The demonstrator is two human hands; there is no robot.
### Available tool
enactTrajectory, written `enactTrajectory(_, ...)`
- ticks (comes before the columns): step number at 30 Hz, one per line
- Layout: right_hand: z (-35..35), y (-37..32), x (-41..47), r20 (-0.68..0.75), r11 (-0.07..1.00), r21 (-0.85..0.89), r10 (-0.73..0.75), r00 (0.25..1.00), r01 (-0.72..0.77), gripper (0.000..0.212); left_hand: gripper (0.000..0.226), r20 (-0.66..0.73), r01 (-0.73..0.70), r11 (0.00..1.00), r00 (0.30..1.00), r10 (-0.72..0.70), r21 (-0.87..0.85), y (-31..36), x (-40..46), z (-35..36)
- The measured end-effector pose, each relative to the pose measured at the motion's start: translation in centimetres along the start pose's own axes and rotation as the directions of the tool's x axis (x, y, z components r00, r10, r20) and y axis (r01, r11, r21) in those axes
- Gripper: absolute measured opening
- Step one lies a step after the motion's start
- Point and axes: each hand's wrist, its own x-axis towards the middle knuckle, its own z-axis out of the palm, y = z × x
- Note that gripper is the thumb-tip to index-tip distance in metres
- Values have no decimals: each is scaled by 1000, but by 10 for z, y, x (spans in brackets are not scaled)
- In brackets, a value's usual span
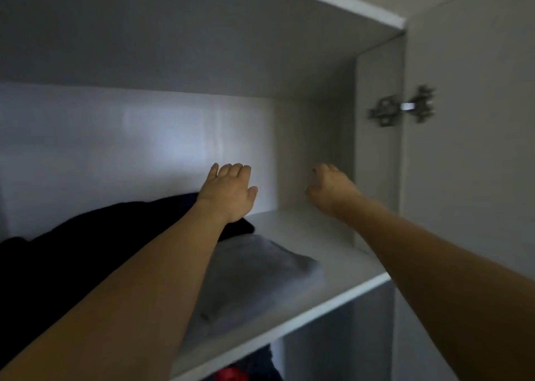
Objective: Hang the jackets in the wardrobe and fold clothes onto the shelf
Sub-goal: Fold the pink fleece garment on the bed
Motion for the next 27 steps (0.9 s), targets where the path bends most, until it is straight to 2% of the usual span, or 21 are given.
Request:
enactTrajectory(6,-102,77,-122,-150,961,-173,193,970,-218,56,59,-103,-259,955,964,245,-146,142,-7,-27)
enactTrajectory(12,-217,107,-271,-294,869,-295,313,903,-397,54,57,-185,-487,828,873,452,-276,290,-77,-79)
enactTrajectory(20,-352,144,-515,-410,692,-407,445,796,-597,55,58,-281,-662,665,750,599,-345,474,-224,-193)
enactTrajectory(24,-415,164,-646,-409,600,-458,513,755,-656,56,59,-286,-720,583,689,666,-378,573,-318,-248)
enactTrajectory(27,-458,181,-736,-411,534,-432,601,686,-727,56,61,-288,-780,463,599,747,-421,645,-392,-289)
